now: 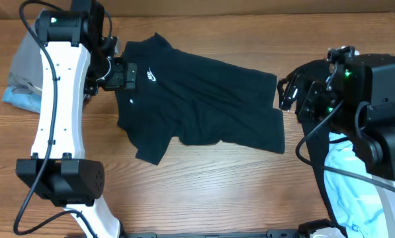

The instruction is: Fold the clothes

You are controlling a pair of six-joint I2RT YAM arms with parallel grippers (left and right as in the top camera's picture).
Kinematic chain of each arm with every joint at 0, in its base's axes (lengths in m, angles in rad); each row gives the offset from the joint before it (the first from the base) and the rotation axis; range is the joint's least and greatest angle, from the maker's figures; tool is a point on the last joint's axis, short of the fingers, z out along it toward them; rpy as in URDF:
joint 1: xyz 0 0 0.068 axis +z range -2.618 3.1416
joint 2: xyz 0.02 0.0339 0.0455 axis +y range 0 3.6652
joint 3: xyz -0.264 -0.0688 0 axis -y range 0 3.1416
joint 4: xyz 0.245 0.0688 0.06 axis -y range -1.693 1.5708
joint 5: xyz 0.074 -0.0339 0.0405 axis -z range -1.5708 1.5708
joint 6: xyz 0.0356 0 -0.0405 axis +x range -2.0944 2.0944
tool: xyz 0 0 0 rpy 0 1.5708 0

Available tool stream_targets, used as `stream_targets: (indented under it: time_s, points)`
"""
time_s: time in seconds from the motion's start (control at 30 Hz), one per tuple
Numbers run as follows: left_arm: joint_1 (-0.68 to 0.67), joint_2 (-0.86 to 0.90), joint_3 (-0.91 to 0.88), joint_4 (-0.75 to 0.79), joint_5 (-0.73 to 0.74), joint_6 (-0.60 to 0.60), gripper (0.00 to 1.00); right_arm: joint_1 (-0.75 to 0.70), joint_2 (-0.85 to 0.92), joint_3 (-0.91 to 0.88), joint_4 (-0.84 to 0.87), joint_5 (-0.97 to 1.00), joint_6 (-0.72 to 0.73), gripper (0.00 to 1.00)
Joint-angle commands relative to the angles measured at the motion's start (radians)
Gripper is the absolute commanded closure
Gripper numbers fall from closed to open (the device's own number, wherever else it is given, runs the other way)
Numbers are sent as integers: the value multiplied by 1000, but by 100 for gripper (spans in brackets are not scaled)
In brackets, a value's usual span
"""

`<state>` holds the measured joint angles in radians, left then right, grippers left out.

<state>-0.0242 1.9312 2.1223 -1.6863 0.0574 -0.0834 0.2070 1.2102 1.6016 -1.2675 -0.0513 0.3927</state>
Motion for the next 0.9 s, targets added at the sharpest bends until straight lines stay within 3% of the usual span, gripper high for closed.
stream_targets:
  time_s: [0.0,0.23,0.43,0.63,0.67,0.7,0.8,0.87]
  points:
    - [-8,-50,-96,-2,-29,-54,0,-43,87,-10,-55,57,36,0]
    - [-21,-146,-460,109,27,-78,0,-142,269,-80,-82,-92,46,0]
    - [-51,-222,-842,398,259,-78,0,-220,379,-135,-66,-142,22,0]
    - [-83,-210,-1075,703,355,-118,0,-272,404,-205,14,-207,19,0]
    - [-82,-206,-1089,724,351,-119,4,-275,404,-216,25,-214,19,0]
    - [-80,-203,-1100,745,338,-122,18,-280,404,-235,42,-224,20,0]
    - [-81,-201,-1126,786,272,-158,39,-282,404,-291,80,-232,25,0]
    - [-81,-201,-1139,806,208,-179,46,-282,404,-324,105,-237,28,0]
